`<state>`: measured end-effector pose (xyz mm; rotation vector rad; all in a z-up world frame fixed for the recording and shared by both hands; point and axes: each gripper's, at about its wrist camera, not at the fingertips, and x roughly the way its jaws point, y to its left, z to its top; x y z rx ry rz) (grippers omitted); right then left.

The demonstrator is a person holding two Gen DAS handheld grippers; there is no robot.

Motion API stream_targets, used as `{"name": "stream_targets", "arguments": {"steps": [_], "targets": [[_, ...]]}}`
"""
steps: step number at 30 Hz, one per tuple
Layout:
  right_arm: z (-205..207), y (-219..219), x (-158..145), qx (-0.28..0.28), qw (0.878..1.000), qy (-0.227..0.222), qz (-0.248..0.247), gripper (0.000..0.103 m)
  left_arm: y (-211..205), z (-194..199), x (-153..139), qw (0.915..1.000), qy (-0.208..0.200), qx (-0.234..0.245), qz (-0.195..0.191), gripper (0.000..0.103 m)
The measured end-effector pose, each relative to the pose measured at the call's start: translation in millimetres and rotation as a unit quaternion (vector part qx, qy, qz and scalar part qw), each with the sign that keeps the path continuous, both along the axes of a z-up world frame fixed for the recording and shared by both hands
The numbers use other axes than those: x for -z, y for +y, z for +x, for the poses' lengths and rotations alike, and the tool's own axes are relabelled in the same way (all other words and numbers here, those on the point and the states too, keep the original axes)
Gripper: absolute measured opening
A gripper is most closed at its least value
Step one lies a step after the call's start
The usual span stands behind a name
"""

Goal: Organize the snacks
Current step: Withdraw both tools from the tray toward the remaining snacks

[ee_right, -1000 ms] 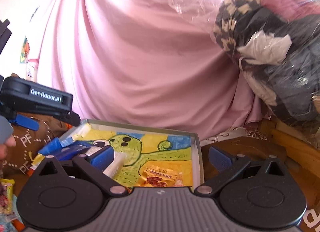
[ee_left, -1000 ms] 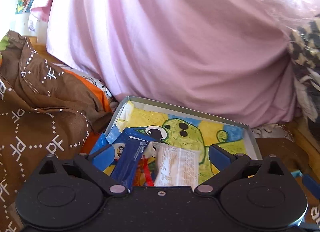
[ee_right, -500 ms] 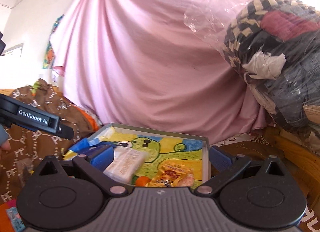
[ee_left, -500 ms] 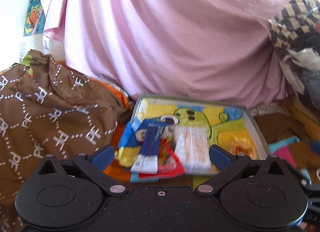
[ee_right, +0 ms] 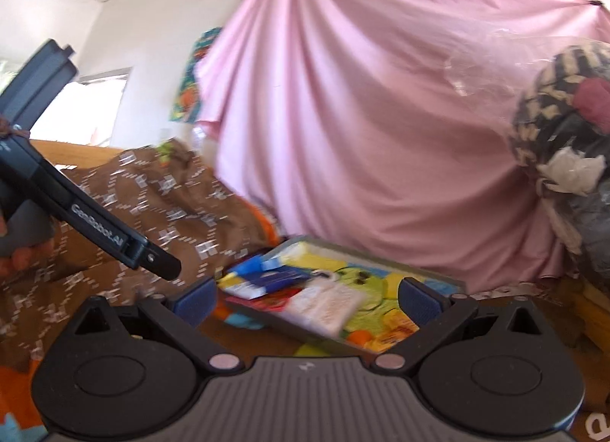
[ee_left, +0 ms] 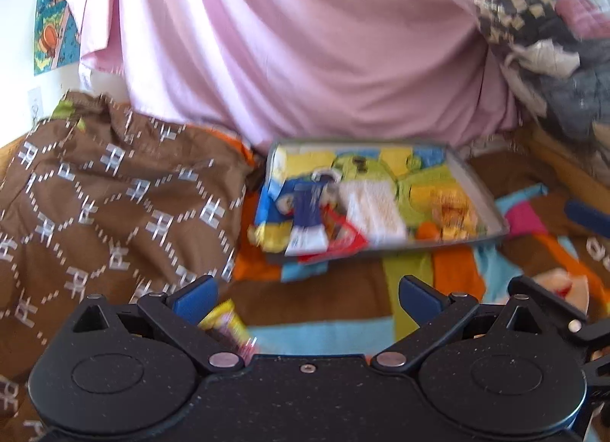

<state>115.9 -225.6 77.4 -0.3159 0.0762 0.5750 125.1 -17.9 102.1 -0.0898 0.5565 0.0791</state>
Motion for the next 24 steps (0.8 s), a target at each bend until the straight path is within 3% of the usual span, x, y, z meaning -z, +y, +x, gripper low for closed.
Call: {"name": "stream_targets", "arguments": {"steps": [4, 10, 18, 24], "targets": [[-12.0, 6.9, 11.6, -0.018, 0.999, 0.022, -0.016, 0.103, 12.1, -13.2, 24.6, 0.9986, 0.051, -0.007, -0.008, 0.101], [-11.3, 8.9, 42.3, -0.009, 0.994, 0.101, -0.039, 0.103, 30.7, -24.7, 62.7, 0.9897, 0.135, -0.009, -0.046, 0.100], [-7.3, 14.2, 73.1, 0.003, 0.979, 0.193, -0.071, 0.103, 31.4, -26.7, 82.3, 0.9851, 0.170, 0.008, -0.024, 0.100], [-7.7, 14.8, 82.0, 0.002, 0.970, 0.230, -0.077, 0.103, 29.6, -24.3, 95.5, 0.9800, 0.198, 0.017, -0.013, 0.100]]}}
